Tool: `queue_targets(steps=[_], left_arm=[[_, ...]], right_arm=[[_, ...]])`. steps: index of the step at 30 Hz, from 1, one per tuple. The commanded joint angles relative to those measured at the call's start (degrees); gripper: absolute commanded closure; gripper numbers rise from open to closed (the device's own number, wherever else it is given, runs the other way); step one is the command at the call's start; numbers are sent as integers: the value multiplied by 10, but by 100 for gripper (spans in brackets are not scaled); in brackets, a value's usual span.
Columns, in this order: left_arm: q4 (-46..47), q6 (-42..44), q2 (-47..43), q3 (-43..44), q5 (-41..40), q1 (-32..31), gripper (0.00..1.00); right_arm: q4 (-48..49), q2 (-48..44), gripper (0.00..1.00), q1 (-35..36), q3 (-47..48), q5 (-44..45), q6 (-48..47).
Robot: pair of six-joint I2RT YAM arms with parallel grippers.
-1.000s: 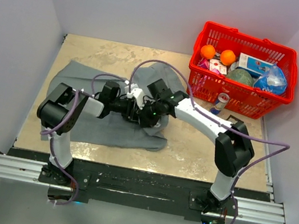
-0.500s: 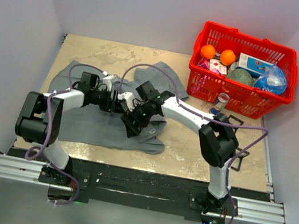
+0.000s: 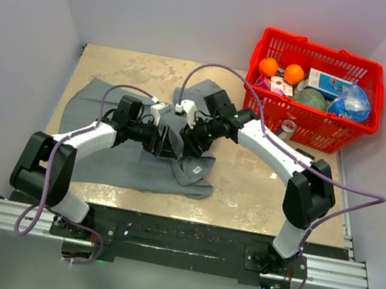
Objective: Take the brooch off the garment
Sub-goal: Remove the brooch from the clothes.
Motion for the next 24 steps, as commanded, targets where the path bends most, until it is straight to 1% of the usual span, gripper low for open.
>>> queue_targets(steps=[1,2,4,7,9,10,11,12,13,14,15,17,19,21,22,23,24], left_arm=[[12,-29,-2,13,-20,-9,5],[-3,-31,3,17,-23,-18,1],[-18,-28,8,29,-38,-32,1],[-26,-27,12,33,-72,-61,1],[-30,-39,24,36,-116,-77,2],[-33,-45,44,42,-126,-79,3],[-41,-50,55,46,-130,-79,5],[-47,-58,65,50,-149,-79,10],[-48,-59,71,54,-156,-79,12],[-50,-56,80,57,-163,-79,16],[-56,-52,84,59,-179,-79,18],[-83,-42,99,74,-186,-78,22],[-97,-37,101,78,-187,-78,25],[-103,-37,98,72,-193,-78,29],[-105,-36,95,67,-193,-78,30],[-106,-35,95,62,-198,-78,35],[-107,-35,94,50,-202,-77,37]], right_arm=[[3,-41,54,7,-78,27,-51],[11,-43,56,8,-87,31,-47],[28,-39,60,10,-108,38,-36],[54,-26,62,11,-116,60,-19],[63,-13,62,10,-116,75,-12],[69,-7,61,11,-110,81,-8],[73,-4,60,11,-109,83,-3],[78,6,59,11,-106,83,5],[81,10,56,10,-102,77,8],[85,15,55,11,-100,69,14],[87,19,53,11,-99,55,21],[111,29,52,16,-107,38,29],[121,51,51,23,-108,62,37],[126,66,52,29,-105,89,56],[125,80,53,29,-102,118,64],[122,83,53,29,-100,130,69],[124,84,53,28,-101,145,70]])
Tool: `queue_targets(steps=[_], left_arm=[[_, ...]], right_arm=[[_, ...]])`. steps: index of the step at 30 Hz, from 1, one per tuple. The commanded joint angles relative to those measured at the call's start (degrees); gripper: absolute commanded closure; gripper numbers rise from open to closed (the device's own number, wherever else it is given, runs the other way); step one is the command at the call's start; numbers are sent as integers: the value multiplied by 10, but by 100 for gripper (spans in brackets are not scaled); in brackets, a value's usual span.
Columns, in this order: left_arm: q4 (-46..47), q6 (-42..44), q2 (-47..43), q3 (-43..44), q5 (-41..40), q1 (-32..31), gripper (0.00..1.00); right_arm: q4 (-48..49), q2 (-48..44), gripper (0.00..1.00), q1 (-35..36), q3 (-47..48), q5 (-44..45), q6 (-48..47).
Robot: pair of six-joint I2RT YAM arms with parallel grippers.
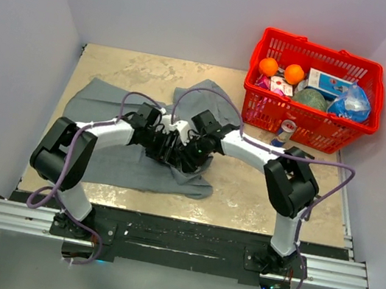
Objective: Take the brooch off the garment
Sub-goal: Remove the brooch from the clothes.
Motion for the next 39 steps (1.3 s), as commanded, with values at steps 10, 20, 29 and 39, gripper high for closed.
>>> queue_targets(steps=[10,20,29,39], left_arm=[[2,7,-12,-57,-11,1,48],[46,10,-48,-66,52,0,46],[124,-13,-33,-64,128,-3,62],[74,8,-28,-53,82,3,100]], right_arm=[[29,9,57,1,-17,189,58],[7,-41,58,-4,-47,146,52],[33,-40,50,-6,-17,20,57],[44,11,46,-6,-11,-13,89]])
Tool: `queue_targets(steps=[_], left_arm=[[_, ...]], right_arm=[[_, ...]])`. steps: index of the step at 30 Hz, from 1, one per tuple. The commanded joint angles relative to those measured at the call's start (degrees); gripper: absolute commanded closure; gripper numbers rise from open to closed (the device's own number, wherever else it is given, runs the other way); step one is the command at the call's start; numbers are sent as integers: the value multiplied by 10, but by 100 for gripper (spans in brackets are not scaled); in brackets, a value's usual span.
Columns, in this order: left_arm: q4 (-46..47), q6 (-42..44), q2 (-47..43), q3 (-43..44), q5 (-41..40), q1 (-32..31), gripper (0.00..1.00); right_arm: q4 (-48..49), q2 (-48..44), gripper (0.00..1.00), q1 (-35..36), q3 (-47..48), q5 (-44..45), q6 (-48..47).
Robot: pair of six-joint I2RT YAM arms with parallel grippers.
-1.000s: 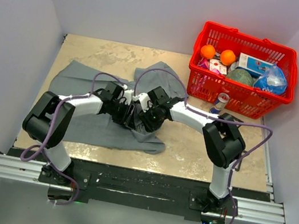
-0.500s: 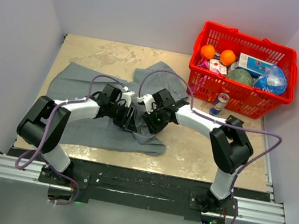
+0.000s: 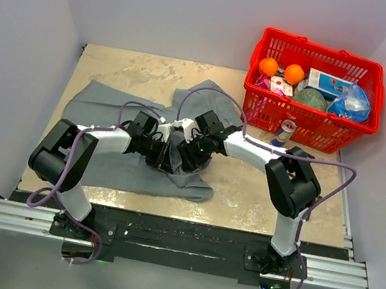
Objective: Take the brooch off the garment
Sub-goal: Remove the brooch from the clothes.
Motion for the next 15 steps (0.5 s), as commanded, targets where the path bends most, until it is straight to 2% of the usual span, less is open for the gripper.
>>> queue_targets(steps=[1,5,7,8,10,11,13,14,15], left_arm=[[-1,23,-21,20,3,2,100],[14,10,-33,7,2,3,100],[16,10,-35,10,0,4,100],[17,10,-36,14,3,5,100],[20,8,-39,17,3,9,100],[21,5,-39,20,8,11,100],[38,-10,-42,20,23,21,100],[44,-13,-42,20,38,24,100],[49,-14,-44,20,40,27,100]], right_arm=[[9,12,44,2,12,-40,28],[14,30,39,10,15,-54,37],[14,41,42,18,13,-19,37],[14,45,54,21,12,4,36],[11,56,63,23,11,50,35],[11,56,71,23,11,88,37],[6,57,88,21,12,131,32],[5,55,100,20,15,162,23],[3,51,100,19,18,176,17]])
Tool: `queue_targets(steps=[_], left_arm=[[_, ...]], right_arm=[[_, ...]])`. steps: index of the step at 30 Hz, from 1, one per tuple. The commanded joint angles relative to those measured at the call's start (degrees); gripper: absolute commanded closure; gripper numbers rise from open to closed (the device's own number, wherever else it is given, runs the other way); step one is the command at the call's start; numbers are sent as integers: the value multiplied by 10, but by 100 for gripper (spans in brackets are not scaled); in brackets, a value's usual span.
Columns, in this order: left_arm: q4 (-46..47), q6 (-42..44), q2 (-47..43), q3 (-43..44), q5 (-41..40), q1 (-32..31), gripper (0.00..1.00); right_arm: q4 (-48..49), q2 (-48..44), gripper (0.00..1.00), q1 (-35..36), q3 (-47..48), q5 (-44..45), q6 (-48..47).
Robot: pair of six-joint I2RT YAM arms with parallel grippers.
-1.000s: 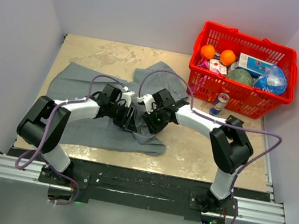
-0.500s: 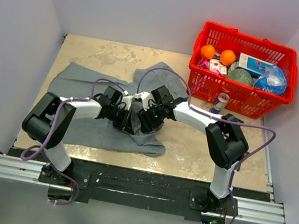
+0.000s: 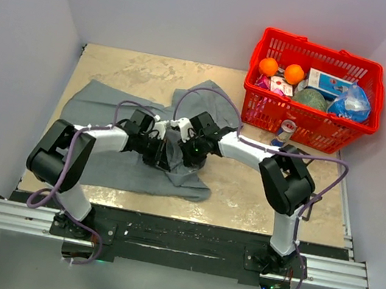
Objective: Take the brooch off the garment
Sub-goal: Remove the brooch from the clothes.
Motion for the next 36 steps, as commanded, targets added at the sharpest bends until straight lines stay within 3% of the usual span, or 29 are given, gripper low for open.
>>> queue_targets(steps=[1,6,8,10,13,15,21,27,36], left_arm=[[66,11,-41,22,56,8,100],[69,33,-61,29,61,10,100],[66,50,-76,29,56,10,100],[69,63,-91,26,53,10,100],[114,61,-123,2,52,8,100],[112,63,-123,0,47,6,100],[122,43,-120,-16,29,3,100],[65,49,-128,-23,-5,2,100],[-13,76,-162,-26,-55,3,100]], right_arm=[[-25,19,100,0,10,138,-12],[-30,-42,100,-38,7,196,-44],[-35,-65,100,-48,4,195,-47],[-33,-108,98,-60,0,136,-46],[-8,-167,71,-58,-29,41,-46],[6,-176,66,-45,-51,11,-37],[55,-153,66,-24,-105,-65,7],[64,-85,58,-16,-71,-122,27],[88,-31,54,-6,-44,-98,96]])
